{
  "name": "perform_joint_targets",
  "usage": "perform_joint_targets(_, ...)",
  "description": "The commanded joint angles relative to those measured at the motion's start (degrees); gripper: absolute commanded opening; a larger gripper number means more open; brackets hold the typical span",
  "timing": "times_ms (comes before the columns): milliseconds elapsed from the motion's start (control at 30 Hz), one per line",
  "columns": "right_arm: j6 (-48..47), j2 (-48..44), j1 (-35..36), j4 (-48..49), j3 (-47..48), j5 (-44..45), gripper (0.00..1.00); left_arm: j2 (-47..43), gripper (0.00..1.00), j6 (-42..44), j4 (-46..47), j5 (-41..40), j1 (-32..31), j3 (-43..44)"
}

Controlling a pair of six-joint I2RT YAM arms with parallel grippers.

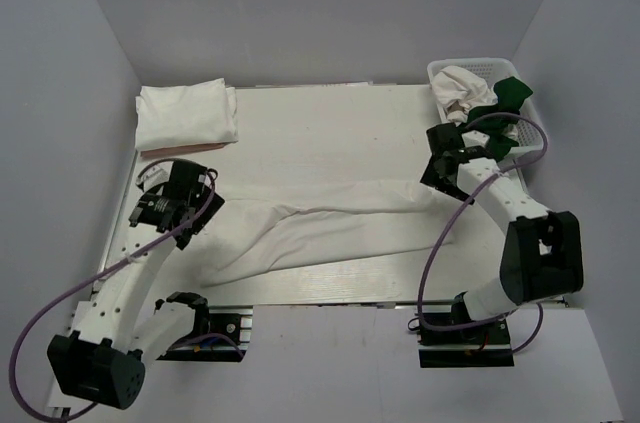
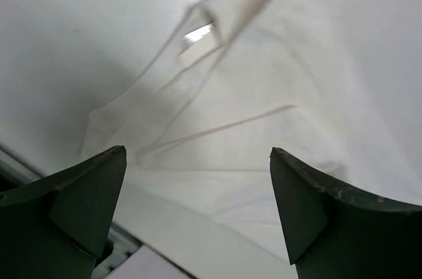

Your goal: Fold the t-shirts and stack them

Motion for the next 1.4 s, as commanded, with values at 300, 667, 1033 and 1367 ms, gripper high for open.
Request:
perform_joint_targets(300, -20.49, 0.58, 8.29, 25.77, -0.89, -45.85, 0.90, 18.83, 1.00, 23.66, 32.50, 21.94, -0.32, 3.84)
perform_joint_targets(667, -22.26, 8.60, 13.84, 23.67, 1.85, -49.37, 0.90, 30.36, 1.00, 26.67, 39.43, 34.61, -0.85, 1.56)
perform_joint_targets(1033, -21.30, 4.65, 14.01, 23.05, -1.23, -44.63, 0.90, 35.55, 0.65, 28.51, 37.96, 33.99, -4.01, 2.26)
perform_joint_targets(1367, -21.56, 1.83, 13.84, 21.56, -1.93, -40.85, 0.90, 31.95, 0.00, 31.33, 32.43, 42.42, -7.09, 1.03)
